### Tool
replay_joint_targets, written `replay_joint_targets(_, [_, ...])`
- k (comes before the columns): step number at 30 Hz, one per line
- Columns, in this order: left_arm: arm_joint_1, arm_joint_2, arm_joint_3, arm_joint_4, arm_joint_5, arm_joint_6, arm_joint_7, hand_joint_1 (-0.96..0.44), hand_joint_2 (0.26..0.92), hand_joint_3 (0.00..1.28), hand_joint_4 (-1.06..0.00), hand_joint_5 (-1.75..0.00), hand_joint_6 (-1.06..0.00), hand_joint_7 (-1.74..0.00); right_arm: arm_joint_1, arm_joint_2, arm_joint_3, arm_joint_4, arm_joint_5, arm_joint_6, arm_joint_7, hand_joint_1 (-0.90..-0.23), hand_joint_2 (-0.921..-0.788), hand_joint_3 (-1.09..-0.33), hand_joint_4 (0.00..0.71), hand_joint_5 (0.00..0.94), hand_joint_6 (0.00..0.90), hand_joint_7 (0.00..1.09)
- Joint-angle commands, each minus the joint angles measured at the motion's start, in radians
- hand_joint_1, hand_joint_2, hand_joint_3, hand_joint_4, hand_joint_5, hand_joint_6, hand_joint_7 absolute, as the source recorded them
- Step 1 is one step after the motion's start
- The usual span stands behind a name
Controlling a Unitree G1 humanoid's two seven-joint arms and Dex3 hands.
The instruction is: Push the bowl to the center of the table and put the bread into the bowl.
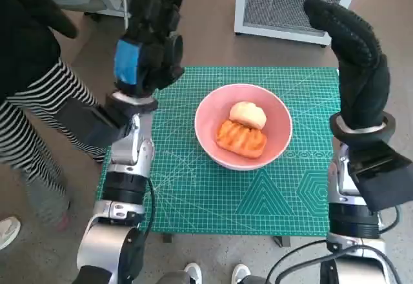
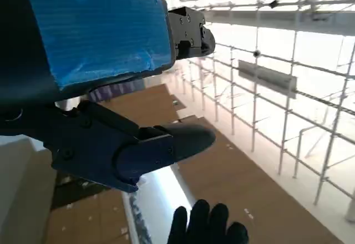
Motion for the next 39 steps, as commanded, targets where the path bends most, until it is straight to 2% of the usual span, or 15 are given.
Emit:
replay_joint_targets(1, [0.029,-0.004,-0.002,-0.05,-0.018,-0.011,0.0,-0.71,0.921,0.62,-0.08,-0.02,-0.07,-0.23,-0.016,0.001,0.01,0.006,0.004,0.017,0.011,-0.758,-0.921,-0.827,0.319,0.006,0.036,0.66])
replay_joint_targets(9, [0.05,-0.011,-0.007,-0.053,-0.022,-0.025,-0.005,-0.72,0.921,0.62,-0.09,-0.02,-0.08,-0.21,-0.029,0.005,0.018,0.017,0.019,0.02,0.025,-0.76,-0.921,-0.82,0.318,0.005,0.036,0.66])
replay_joint_targets(19, [0.056,-0.006,-0.015,-0.025,-0.009,-0.051,-0.007,-0.72,0.921,0.63,-0.1,-0.01,-0.1,-0.19,-0.04,0.01,0.018,0.04,0.014,0.01,0.022,-0.775,-0.921,-0.813,0.319,0.005,0.036,0.65])
replay_joint_targets(33, [0.045,0.002,-0.016,0.01,0.005,-0.089,-0.009,-0.71,0.921,0.64,-0.1,-0.01,-0.11,-0.16,-0.041,0.007,0.016,0.042,-0.011,0.021,0.005,-0.774,-0.921,-0.814,0.316,0.002,0.037,0.65])
replay_joint_targets(39, [0.041,0.003,-0.021,0.017,0.019,-0.107,-0.001,-0.72,0.921,0.64,-0.09,0.0,-0.12,-0.15,-0.047,0.006,0.015,0.049,-0.008,0.024,0.007,-0.772,-0.921,-0.814,0.313,0.001,0.037,0.65])
